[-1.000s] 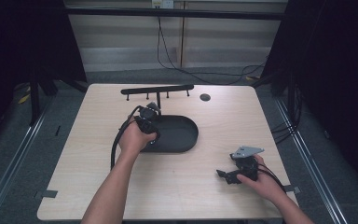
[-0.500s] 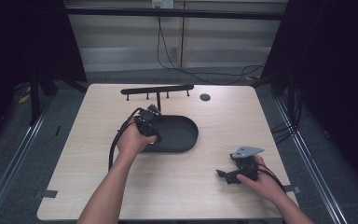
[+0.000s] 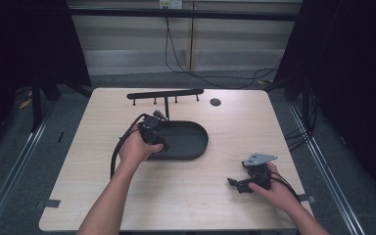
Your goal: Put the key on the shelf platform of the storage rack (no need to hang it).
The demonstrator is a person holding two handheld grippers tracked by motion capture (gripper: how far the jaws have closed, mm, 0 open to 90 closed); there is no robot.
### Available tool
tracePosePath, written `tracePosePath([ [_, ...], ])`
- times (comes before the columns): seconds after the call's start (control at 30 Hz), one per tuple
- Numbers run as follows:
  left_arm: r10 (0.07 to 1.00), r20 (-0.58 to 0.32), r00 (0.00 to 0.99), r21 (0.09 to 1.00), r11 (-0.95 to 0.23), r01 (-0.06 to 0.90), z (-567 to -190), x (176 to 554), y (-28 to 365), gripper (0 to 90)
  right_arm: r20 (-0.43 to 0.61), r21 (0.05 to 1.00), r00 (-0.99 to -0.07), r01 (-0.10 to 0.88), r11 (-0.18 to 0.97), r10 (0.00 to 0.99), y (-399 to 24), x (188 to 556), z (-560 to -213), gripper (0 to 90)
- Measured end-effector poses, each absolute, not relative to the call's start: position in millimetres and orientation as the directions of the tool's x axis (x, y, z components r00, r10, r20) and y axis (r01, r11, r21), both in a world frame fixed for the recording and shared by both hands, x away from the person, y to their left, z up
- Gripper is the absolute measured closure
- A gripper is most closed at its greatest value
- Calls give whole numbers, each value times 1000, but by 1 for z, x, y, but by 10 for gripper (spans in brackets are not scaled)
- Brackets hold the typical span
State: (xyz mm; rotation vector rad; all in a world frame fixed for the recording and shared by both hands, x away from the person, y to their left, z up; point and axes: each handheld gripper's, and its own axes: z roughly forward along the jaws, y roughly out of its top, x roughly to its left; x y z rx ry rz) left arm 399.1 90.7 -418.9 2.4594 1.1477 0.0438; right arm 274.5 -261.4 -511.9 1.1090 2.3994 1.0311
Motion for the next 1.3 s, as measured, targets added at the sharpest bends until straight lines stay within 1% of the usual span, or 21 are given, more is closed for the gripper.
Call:
tracePosePath([
  [0.23, 726, -147, 672, 391, -581, 714, -418, 395, 94, 436, 25, 717, -656, 538, 443, 755, -261, 274, -512, 106],
  [0.77, 711, -149, 687, 431, -579, 693, -415, 383, 103, 336, 24, 717, -656, 537, 444, 755, -261, 275, -512, 106],
  [1.3, 698, -153, 699, 442, -585, 680, -417, 370, 110, 309, 25, 718, -655, 538, 443, 755, -261, 274, -512, 106],
])
